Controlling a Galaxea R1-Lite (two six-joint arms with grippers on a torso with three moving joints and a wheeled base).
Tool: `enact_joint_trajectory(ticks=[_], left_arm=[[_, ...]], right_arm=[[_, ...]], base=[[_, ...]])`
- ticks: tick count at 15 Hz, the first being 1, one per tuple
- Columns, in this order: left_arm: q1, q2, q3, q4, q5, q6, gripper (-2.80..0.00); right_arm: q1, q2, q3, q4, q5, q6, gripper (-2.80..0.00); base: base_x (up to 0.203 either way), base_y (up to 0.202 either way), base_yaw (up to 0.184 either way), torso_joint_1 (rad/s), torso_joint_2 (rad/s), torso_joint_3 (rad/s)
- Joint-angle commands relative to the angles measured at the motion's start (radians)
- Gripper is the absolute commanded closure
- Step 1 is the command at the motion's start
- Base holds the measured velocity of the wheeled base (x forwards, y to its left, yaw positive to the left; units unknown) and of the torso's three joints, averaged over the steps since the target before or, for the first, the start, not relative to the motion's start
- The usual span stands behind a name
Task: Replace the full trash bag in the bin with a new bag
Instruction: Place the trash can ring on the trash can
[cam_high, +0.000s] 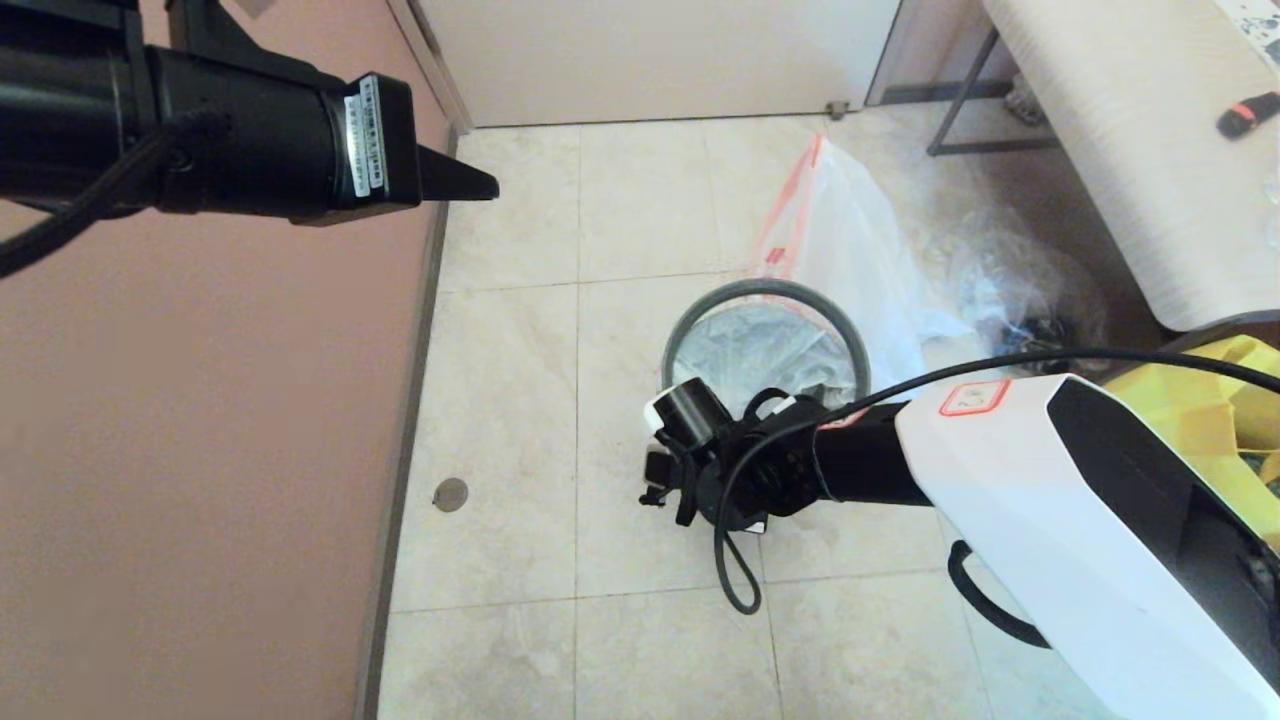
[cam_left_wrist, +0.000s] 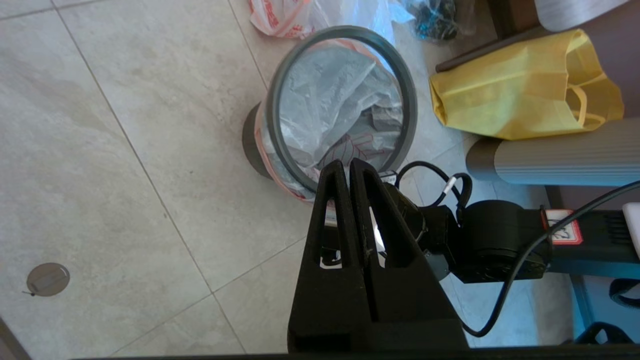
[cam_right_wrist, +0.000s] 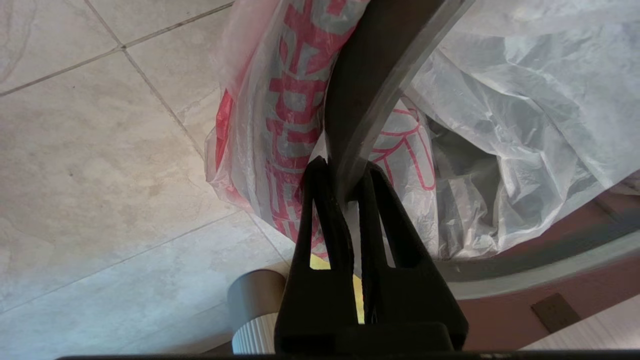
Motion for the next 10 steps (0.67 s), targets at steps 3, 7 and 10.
enact_joint_trajectory(ticks=[3,7,10], left_arm=[[-0.002,-0.002,0.003,0.002,-0.001,0.000,0.00],[-0.003,-0.002,0.005,0.002,-0.001,0.000,0.00],[-0.003,-0.003,0.004,0.002,-0.001,0.000,0.00]], right_arm=[[0.005,-0.039,0.011,0.003,-0.003,-0.004,0.00],[0.023,-0.067,0.100,-0.008,-0.003,0.001,0.00],[0.022,-0.056,0.101,-0.030,-0.003,0.000,0.00]], base=[[0.000,0.000,0.000,0.000,0.00,0.000],[0.000,0.000,0.000,0.000,0.00,0.000],[0.000,0.000,0.000,0.000,0.00,0.000]])
